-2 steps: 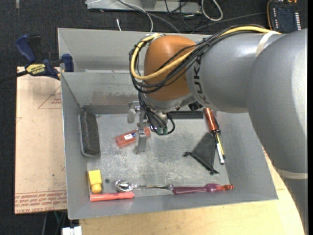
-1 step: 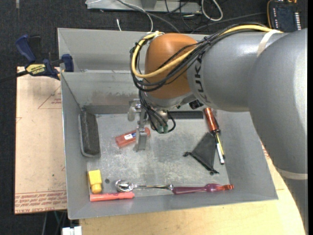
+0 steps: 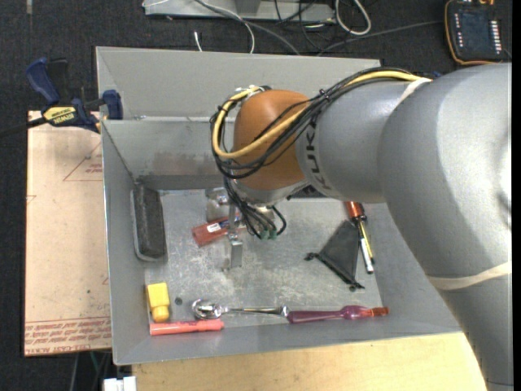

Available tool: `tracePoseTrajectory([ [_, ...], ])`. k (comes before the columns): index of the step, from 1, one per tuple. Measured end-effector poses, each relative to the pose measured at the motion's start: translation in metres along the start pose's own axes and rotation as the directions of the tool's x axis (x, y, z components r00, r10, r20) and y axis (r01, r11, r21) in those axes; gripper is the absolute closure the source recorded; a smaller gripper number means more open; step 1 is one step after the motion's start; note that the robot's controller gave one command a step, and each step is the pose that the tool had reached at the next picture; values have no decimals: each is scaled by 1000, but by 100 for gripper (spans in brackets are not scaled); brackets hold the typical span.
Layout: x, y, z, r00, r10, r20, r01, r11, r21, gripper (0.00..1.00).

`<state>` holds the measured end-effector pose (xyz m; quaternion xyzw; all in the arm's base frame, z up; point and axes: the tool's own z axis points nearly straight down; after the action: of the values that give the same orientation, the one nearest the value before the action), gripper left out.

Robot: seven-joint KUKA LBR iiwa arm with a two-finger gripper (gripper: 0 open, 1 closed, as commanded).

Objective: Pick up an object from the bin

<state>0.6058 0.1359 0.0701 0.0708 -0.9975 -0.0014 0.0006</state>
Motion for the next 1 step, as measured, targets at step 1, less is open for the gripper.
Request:
tracePoseTrajectory([
  [1, 1, 13, 0, 998, -60, 13, 60, 998, 0, 0],
])
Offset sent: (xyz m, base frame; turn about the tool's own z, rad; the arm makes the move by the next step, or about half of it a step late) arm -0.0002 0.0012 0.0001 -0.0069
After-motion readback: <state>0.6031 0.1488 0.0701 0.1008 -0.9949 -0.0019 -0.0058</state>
